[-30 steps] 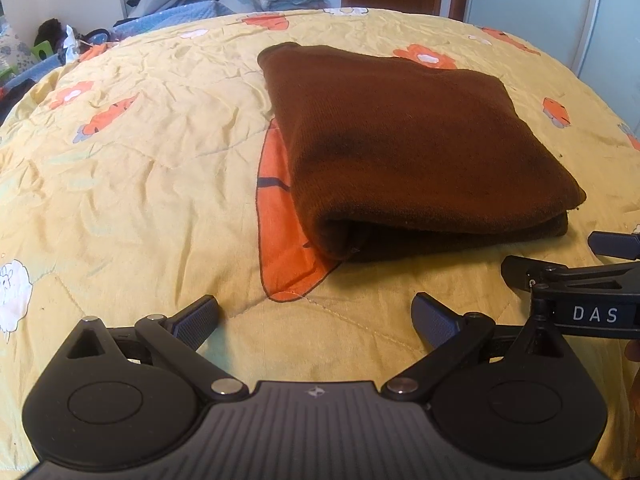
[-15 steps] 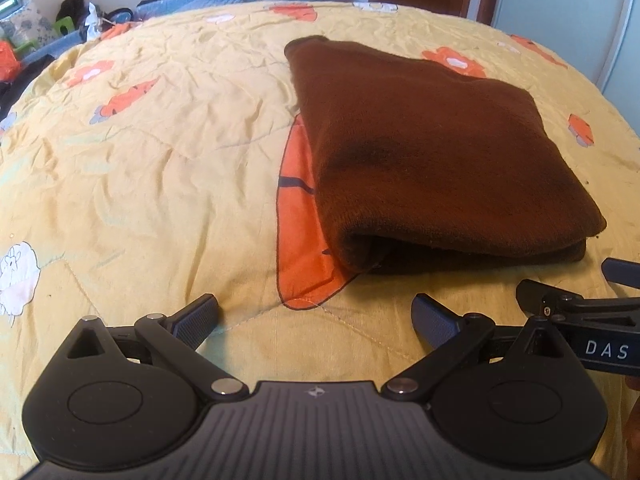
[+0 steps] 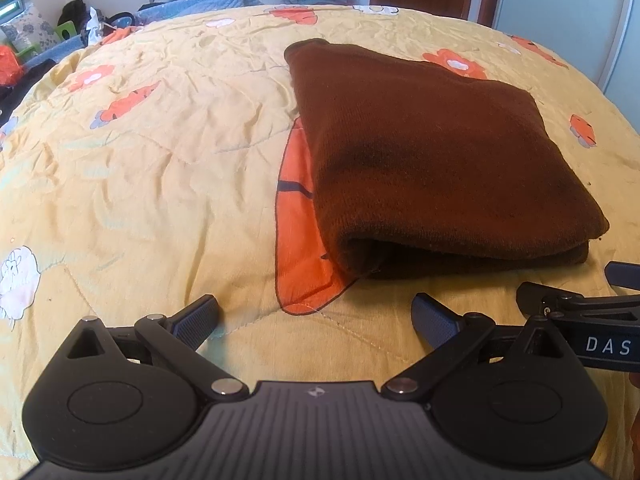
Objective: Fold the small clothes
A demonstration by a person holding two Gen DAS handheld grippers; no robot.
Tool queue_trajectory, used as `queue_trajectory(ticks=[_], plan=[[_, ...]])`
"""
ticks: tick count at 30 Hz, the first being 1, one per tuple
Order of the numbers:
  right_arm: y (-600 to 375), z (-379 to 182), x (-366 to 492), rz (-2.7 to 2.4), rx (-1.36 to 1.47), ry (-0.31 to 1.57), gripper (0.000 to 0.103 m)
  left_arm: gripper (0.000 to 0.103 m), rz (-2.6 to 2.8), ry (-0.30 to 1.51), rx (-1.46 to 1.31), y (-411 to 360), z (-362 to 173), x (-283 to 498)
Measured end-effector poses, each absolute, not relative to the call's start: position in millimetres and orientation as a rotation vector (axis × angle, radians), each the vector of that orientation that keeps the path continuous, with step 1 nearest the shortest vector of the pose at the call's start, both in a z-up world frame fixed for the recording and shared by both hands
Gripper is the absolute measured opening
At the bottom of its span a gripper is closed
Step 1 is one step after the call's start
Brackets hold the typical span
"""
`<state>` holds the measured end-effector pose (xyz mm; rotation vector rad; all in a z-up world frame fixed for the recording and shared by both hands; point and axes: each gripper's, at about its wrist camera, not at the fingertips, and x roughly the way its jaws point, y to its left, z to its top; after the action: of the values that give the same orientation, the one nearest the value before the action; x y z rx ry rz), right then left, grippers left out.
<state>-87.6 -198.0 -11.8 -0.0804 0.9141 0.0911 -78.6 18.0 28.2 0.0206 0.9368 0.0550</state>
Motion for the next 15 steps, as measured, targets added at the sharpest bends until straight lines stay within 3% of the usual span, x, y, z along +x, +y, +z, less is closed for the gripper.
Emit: queue_trajectory(ticks=[15], plan=[[-197.9,-11.3,-87.5,0.091,-0.081,0.917,0.103,0.103,0.055,0.942,0.019,18.4,28.6,-77.1]])
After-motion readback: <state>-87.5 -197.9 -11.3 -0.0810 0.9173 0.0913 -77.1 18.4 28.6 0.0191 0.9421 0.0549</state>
